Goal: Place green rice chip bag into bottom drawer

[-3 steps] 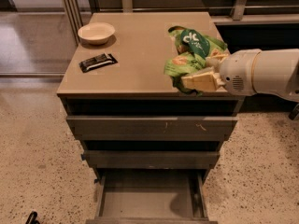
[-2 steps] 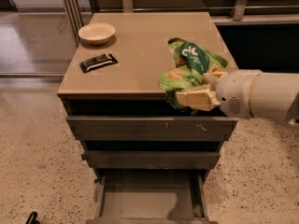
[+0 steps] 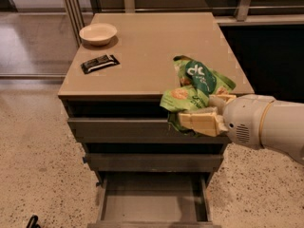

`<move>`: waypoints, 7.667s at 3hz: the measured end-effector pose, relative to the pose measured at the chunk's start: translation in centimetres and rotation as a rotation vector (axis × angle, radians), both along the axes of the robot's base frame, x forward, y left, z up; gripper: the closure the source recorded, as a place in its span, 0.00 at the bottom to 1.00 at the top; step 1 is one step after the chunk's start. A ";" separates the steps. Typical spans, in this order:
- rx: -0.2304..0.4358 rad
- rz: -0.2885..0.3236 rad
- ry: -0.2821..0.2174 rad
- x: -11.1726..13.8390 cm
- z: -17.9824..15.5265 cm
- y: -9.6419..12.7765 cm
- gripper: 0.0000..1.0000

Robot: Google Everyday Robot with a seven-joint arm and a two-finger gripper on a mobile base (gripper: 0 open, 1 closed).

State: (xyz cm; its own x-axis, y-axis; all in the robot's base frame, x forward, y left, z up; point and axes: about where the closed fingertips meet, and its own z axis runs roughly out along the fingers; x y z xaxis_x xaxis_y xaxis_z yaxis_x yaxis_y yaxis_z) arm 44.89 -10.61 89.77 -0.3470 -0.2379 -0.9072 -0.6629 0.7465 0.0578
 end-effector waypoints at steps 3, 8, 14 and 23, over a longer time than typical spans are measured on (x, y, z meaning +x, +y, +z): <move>0.093 0.064 0.049 -3.6 -6.5 1.0 1.00; 0.208 0.031 0.249 -7.4 -21.2 1.0 1.00; 0.340 -0.030 0.602 -10.2 -43.3 4.4 1.00; 0.157 -0.239 0.826 -0.7 -60.3 1.3 1.00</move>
Offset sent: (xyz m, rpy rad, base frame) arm -0.0365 0.0172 -0.0652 0.0661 0.0405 0.0935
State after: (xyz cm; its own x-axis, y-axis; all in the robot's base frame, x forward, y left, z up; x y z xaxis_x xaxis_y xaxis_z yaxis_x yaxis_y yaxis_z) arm 44.15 -9.31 29.44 -0.9325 0.0317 -0.3597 -0.1904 0.8032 0.5645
